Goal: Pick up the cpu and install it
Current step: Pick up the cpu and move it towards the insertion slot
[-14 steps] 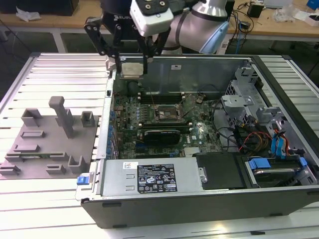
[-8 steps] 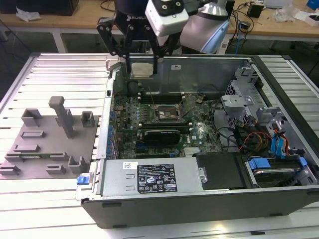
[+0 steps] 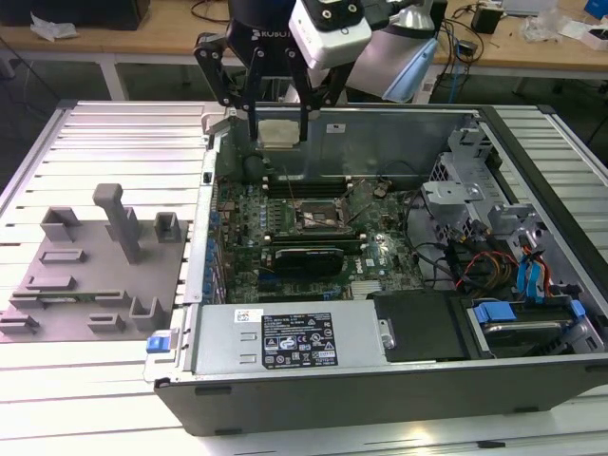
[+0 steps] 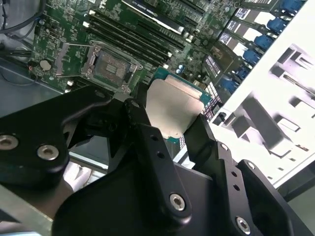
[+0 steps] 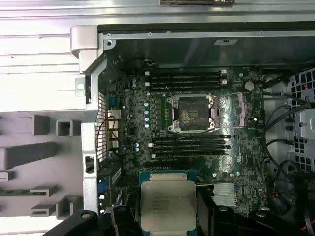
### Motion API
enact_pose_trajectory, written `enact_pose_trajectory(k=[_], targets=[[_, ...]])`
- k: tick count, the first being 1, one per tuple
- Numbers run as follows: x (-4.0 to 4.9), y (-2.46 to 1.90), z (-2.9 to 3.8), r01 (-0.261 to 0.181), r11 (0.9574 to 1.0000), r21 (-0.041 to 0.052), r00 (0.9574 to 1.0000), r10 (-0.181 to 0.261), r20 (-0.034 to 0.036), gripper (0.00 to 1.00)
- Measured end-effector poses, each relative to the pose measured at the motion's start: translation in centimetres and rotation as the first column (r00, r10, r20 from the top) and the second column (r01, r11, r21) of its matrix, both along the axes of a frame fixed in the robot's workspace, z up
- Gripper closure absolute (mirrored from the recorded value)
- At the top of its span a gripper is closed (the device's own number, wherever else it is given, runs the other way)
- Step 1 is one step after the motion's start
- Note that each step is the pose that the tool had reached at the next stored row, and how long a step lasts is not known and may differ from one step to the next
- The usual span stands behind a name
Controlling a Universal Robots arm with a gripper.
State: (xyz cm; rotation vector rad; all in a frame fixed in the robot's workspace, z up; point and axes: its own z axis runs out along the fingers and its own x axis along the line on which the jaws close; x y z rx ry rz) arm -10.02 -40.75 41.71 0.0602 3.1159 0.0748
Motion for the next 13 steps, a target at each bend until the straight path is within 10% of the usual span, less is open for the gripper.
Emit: enact_pose_trajectory(k=[13], targets=[[2.79,0.06,-2.16,0.0,1.0,-0.0004,1.0,0.0,-0.0034,0.45]])
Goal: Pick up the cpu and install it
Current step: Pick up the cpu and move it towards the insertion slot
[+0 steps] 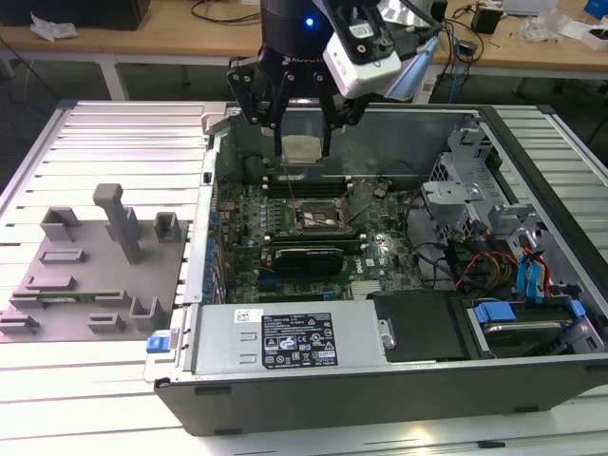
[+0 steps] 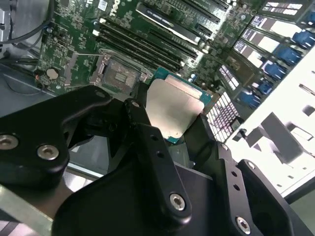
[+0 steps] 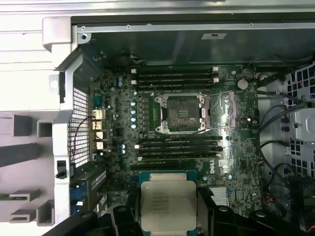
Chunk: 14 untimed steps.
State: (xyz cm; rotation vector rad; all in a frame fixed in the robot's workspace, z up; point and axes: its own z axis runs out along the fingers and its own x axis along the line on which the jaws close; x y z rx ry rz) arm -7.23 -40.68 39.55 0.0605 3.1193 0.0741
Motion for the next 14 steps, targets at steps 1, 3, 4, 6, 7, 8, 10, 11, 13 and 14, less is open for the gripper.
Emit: enact_pose_trajectory(k=[1,3,4,6,7,8,10,11,13,14], targets=[[0.18,0.01,-0.09,0.0,1.0,-0.0001,1.0,0.0,-0.0004,0.45],[0.64,0.04,-0.31,0.0,1.0,-0.0001,1.0,0.0,-0.0015,0.45],[0.84,0.06,-0.38,0.0,1.0,-0.0003,1.0,0.0,-0.0021,0.45],[1.24,0.09,-0.53,0.0,1.0,-0.0008,1.0,0.0,-0.003,0.45],[1.41,0.1,-0.59,0.0,1.0,-0.0009,1.0,0.0,-0.0034,0.45],[1.67,0.12,-0.68,0.0,1.0,-0.0009,1.0,0.0,-0.0039,0.45],[2.14,0.16,-0.8,0.0,1.0,-0.0012,1.0,0.0,-0.005,0.45],[2.39,0.18,-0.86,0.0,1.0,-0.0013,1.0,0.0,-0.0057,0.45],[2.91,0.23,-0.98,0.0,1.0,-0.0014,1.0,0.0,-0.0072,0.45],[3.13,0.24,-1.04,0.0,1.0,-0.0014,1.0,0.0,-0.0078,0.45]])
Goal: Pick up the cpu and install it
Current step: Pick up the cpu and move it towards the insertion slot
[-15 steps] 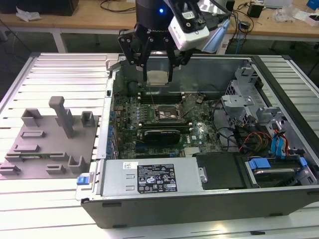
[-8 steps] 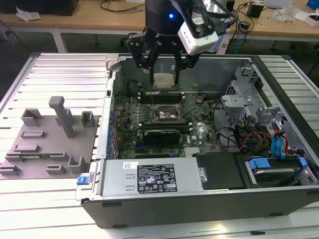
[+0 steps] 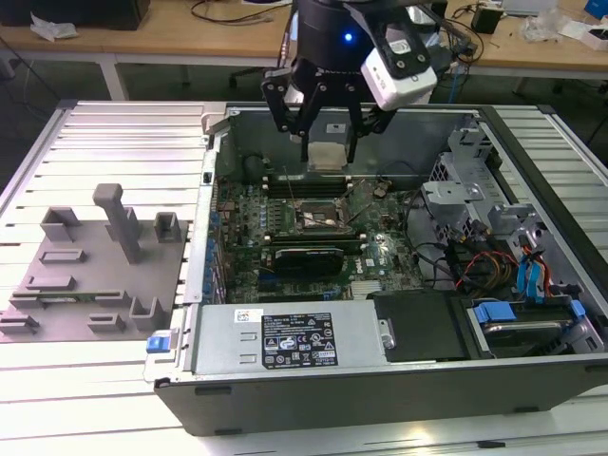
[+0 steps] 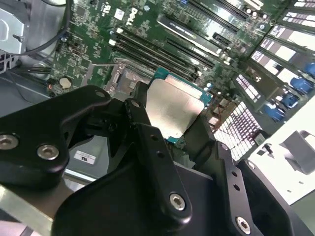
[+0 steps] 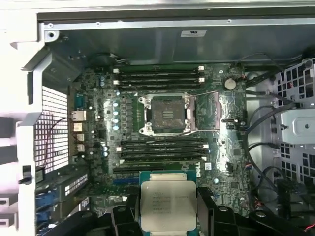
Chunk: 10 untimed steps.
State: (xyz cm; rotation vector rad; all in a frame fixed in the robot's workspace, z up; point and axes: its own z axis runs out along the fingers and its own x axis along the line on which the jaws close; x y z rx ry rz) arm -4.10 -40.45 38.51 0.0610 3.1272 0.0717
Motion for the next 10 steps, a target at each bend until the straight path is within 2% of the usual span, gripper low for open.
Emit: enact_pose_trajectory(k=[6,8,10], targets=[[1.18,0.08,-0.4,0.0,1.0,0.0,1.0,0.0,-0.003,0.45],[2.09,0.13,-0.82,0.0,1.0,-0.0004,1.0,0.0,-0.0048,0.45],[2.51,0.24,-1.45,0.0,1.0,-0.0002,1.0,0.0,-0.0051,0.45]])
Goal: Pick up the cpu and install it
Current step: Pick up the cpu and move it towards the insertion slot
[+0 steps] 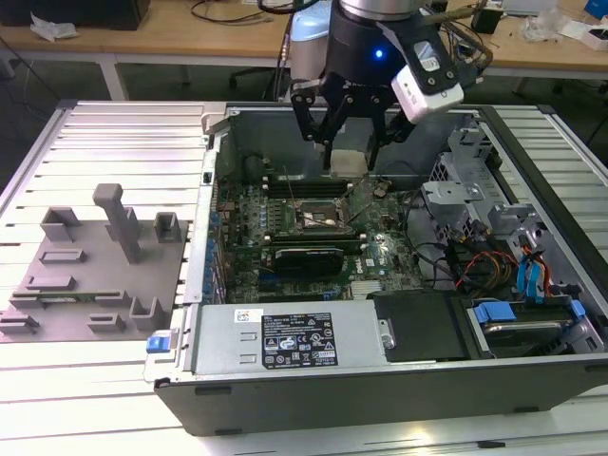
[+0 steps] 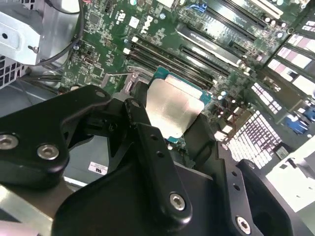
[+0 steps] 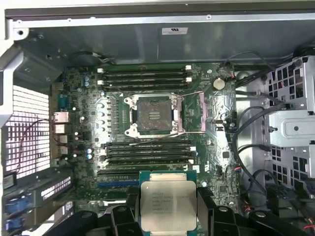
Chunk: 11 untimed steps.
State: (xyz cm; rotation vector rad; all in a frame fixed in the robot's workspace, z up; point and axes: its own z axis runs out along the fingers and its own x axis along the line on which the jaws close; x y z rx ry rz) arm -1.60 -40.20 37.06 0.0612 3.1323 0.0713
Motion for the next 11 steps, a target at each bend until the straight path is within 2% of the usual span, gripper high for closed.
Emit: enact_pose_trajectory(k=[2,5,8,11], targets=[[0.05,0.19,-0.68,0.0,1.0,0.0,1.0,0.0,0.0,0.45],[0.02,0.88,-1.77,0.0,1.0,-0.0001,1.0,0.0,0.0,0.45],[-0.19,1.34,-2.4,0.0,1.0,0.0,1.0,0.0,0.0001,0.45],[-0.35,1.54,-2.96,0.0,1.0,0.0001,1.0,0.0,0.0001,0.45]])
